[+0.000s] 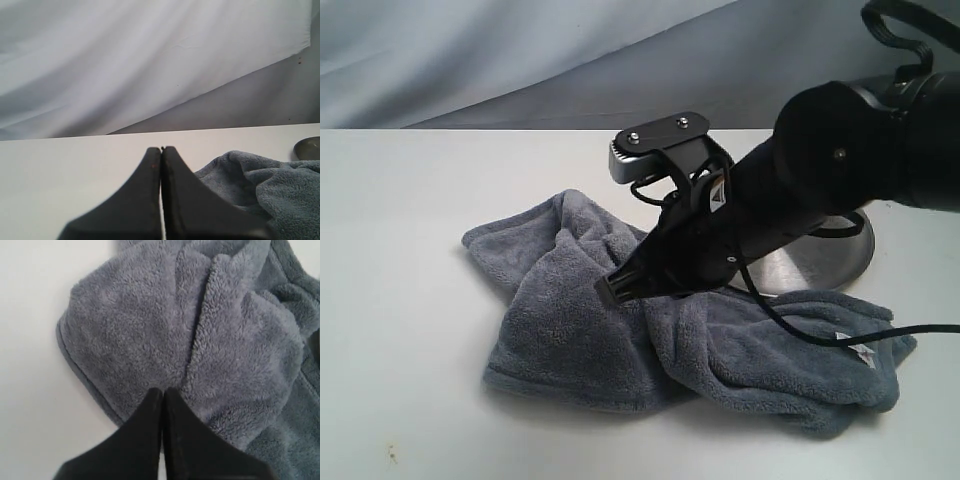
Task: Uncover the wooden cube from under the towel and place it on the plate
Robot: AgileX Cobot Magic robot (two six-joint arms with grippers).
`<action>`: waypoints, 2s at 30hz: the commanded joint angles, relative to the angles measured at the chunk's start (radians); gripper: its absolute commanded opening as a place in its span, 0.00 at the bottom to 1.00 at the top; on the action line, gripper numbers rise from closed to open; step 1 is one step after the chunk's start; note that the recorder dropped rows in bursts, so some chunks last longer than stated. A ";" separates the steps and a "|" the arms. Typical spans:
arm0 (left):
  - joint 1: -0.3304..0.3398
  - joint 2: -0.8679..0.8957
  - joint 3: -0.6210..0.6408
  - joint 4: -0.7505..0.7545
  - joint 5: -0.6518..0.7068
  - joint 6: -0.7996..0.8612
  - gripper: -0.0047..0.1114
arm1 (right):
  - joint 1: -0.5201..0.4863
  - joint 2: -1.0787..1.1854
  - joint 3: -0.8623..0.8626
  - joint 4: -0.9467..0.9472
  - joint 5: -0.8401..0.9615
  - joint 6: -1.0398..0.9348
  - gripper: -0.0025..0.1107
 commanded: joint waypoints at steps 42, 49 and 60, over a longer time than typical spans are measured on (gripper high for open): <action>0.002 -0.004 0.004 -0.002 -0.011 -0.002 0.04 | 0.222 0.448 -0.569 0.012 0.257 -0.078 0.02; 0.002 -0.004 0.004 -0.002 -0.011 -0.002 0.04 | 0.303 0.429 -0.546 0.000 0.381 -0.095 0.02; 0.002 -0.004 0.004 -0.002 -0.011 -0.002 0.04 | 0.309 0.205 -0.228 -0.150 0.309 0.009 0.02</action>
